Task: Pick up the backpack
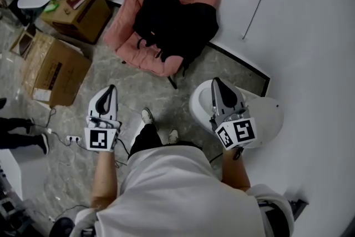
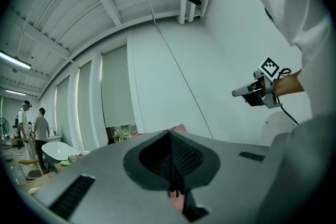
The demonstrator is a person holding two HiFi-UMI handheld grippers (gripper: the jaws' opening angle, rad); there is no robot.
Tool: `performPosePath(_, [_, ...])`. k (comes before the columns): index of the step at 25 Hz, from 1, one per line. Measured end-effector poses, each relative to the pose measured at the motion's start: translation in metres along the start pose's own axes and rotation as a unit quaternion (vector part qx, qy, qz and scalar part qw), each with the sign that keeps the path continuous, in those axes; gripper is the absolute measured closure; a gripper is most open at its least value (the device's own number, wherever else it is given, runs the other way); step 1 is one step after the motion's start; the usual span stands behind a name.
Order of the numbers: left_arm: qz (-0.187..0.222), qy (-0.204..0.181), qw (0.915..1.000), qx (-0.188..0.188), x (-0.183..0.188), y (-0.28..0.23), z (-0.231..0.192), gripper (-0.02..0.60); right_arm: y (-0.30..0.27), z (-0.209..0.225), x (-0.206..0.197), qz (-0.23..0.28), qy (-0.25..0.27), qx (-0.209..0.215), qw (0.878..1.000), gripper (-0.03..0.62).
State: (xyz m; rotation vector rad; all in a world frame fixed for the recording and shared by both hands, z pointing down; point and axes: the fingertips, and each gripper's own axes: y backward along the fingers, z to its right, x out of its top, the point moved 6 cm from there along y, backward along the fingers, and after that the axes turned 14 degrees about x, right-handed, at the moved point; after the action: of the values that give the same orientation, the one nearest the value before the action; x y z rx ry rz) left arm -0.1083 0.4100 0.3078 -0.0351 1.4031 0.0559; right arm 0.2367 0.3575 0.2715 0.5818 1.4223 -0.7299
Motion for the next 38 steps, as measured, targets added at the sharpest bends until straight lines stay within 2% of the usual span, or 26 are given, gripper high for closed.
performPosePath(8, [-0.01, 0.033, 0.999, -0.027, -0.036, -0.073, -0.026, 0.565, -0.062, 0.021, -0.004, -0.037, 0.0, -0.023, 0.999, 0.572])
performPosePath(16, [0.0, 0.064, 0.996, -0.062, -0.052, -0.179, -0.08, 0.565, -0.174, 0.047, 0.022, -0.05, 0.005, -0.03, 0.998, 0.572])
performPosePath(22, [-0.002, 0.081, 0.9927, -0.089, -0.065, -0.227, -0.119, 0.565, -0.242, 0.043, 0.033, -0.064, 0.016, -0.033, 0.997, 0.572])
performPosePath(25, [0.001, 0.08, 0.9909, -0.109, -0.069, -0.244, -0.12, 0.565, -0.255, 0.045, 0.031, -0.07, 0.012, -0.037, 0.997, 0.572])
performPosePath(31, [-0.001, 0.106, 0.9855, -0.133, -0.075, -0.269, -0.117, 0.564, -0.275, 0.052, 0.034, -0.08, 0.017, -0.047, 0.996, 0.572])
performPosePath(38, [-0.011, 0.1, 0.985, -0.14, -0.073, -0.298, -0.106, 0.563, -0.284, 0.083, 0.032, -0.073, 0.004, -0.05, 0.996, 0.572])
